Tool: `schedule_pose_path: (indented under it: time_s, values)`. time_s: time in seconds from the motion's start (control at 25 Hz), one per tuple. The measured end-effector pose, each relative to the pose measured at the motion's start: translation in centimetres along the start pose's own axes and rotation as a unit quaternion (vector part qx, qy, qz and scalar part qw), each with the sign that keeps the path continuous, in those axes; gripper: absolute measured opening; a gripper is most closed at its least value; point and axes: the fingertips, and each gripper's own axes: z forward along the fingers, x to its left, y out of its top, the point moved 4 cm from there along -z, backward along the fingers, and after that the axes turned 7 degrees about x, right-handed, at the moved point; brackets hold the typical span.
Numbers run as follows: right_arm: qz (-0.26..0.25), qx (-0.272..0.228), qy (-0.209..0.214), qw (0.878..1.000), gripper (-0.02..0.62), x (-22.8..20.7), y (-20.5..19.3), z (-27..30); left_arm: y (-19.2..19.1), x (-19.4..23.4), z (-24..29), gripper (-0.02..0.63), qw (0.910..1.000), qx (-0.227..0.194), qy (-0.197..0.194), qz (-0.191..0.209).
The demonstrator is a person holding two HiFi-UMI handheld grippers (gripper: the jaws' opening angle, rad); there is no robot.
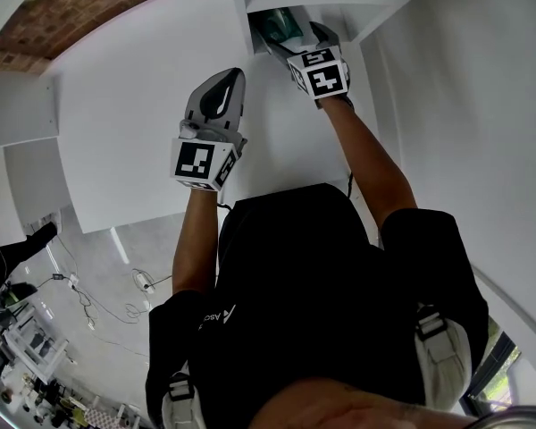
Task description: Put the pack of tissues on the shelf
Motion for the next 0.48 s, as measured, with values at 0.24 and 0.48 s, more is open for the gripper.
schedule_pose_path:
  time_s: [0.24, 0.48]
  values:
    - [-0.007, -0.065, 0.024, 0.998, 0.407, 0.6, 0.6, -6.3, 0.1, -2.1, -0.2, -0.002, 0.9998, -0.009, -0.011, 0.012]
    - [-0.013, -0.133, 0.077, 0.988, 0.386, 3.4, 0.7, -13.2, 1.0, -5.6, -0.7, -0.002, 0.9993, -0.019, -0.028, 0.015]
